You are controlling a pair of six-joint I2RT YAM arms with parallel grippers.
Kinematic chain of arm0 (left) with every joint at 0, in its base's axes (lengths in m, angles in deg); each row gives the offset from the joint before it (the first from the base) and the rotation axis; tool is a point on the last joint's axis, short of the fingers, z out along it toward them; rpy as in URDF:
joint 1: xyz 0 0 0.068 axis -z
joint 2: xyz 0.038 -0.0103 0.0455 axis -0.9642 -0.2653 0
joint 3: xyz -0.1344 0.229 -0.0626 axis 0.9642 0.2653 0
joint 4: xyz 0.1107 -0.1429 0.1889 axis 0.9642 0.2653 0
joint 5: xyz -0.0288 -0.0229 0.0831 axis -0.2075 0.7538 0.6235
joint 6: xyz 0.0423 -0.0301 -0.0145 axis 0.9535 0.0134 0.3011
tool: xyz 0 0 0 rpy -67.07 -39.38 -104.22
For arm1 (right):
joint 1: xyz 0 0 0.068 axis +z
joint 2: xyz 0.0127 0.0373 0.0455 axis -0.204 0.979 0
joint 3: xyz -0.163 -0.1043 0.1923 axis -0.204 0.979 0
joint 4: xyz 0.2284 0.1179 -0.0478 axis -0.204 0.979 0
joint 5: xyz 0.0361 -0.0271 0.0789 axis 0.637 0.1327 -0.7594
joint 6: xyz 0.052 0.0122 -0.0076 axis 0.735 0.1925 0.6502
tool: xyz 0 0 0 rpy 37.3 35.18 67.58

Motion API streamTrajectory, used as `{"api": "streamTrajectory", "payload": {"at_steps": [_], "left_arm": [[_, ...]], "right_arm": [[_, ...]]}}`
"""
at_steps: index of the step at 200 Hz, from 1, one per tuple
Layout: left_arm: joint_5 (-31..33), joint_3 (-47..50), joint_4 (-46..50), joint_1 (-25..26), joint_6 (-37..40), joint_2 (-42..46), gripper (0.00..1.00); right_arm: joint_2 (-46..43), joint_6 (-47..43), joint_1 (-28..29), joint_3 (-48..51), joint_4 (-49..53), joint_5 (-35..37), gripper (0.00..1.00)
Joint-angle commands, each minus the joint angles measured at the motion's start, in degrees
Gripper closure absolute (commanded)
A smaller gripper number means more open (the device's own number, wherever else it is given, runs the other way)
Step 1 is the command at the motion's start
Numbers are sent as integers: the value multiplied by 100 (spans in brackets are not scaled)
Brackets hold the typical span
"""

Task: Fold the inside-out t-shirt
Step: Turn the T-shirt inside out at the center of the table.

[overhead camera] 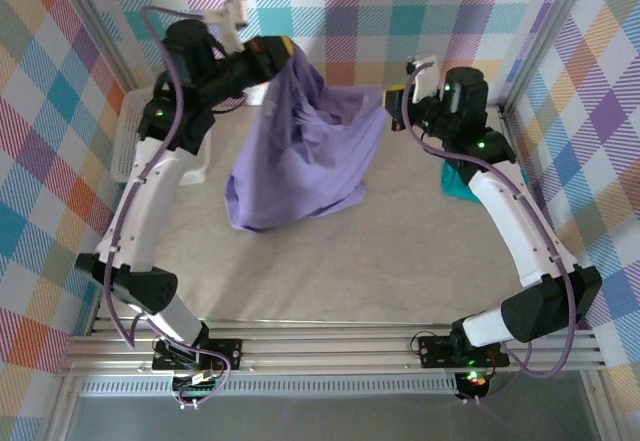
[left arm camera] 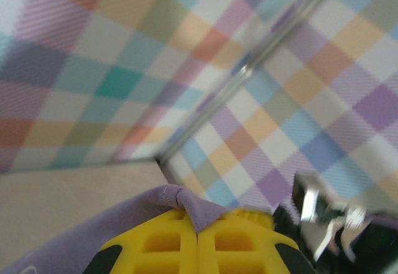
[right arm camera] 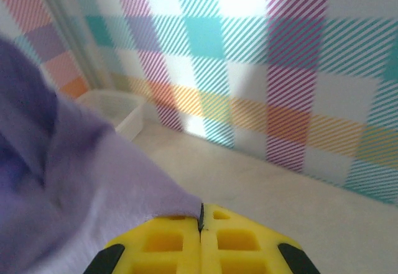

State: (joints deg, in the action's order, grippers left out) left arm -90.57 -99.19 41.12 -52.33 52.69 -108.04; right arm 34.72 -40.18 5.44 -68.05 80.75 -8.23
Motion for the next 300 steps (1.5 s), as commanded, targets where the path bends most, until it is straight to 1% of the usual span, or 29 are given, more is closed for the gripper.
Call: {"api": "streamTrajectory", "payload": {"at_steps": [1, 29, 41, 50, 72, 85, 102, 122, 143, 156, 165, 174, 182, 193, 208, 221, 232, 256, 284, 300], "left_arm": [[-188, -252, 234, 39, 269, 125, 100], [-531, -108, -15, 47, 90, 369, 100], [-453, 157, -91, 48, 48, 556, 100], [-263, 479, -180, 44, 32, 757, 100], [499, 1702, -213, -2, 49, 1264, 100], [1089, 2554, -155, -71, 13, 1558, 100], [1752, 3967, -127, -165, -109, 1916, 100], [2061, 5515, -288, -347, -287, 2232, 100], [2625, 6955, -585, -425, -436, 2435, 92], [2931, 7484, -709, -470, -423, 2479, 83], [3083, 7674, -711, -471, -302, 2509, 77], [3062, 7827, -747, -463, -108, 2602, 69], [2910, 7960, -798, -447, 45, 2739, 63], [2585, 8174, -1300, -378, 246, 2980, 55], [2331, 8395, -1780, -128, 532, 3251, 42], [2197, 8456, -2147, 92, 731, 3210, 34], [2034, 8354, -2348, 199, 851, 2939, 32], [1875, 7887, -2609, 287, 914, 2095, 31], [1985, 7489, -2892, 309, 1050, 1471, 30], [1926, 7300, -3008, 318, 1147, 1204, 30]], "right_arm": [[-266, -53, -261, -620, 144, 575, 100], [-211, -318, -421, -1458, 529, 466, 100], [0, -392, -420, -1942, 783, 247, 100], [175, -383, -421, -2222, 909, -96, 100], [738, -272, -304, -2567, 1118, -950, 100], [1129, -408, -47, -2609, 1231, -1188, 100], [1813, -609, 369, -2697, 1445, -1568, 100], [2797, -758, 841, -2900, 1737, -1851, 100], [3748, -758, 1149, -2999, 1627, -2186, 100], [4211, -756, 1278, -3130, 1569, -2355, 100], [4454, -686, 1347, -3247, 1571, -2449, 100], [4614, -604, 1401, -3308, 1559, -2534, 100], [4701, -540, 1433, -3345, 1564, -2605, 100], [4761, -457, 1465, -3388, 1625, -2674, 100], [4760, -349, 1478, -3398, 1701, -2719, 100], [4711, -267, 1478, -3416, 1804, -2715, 100], [4642, -218, 1478, -3454, 1905, -2679, 100], [4461, -71, 1414, -3625, 2158, -2629, 100], [4249, 134, 1285, -3676, 2329, -2644, 100], [4209, 208, 1237, -3663, 2377, -2655, 100]]}}
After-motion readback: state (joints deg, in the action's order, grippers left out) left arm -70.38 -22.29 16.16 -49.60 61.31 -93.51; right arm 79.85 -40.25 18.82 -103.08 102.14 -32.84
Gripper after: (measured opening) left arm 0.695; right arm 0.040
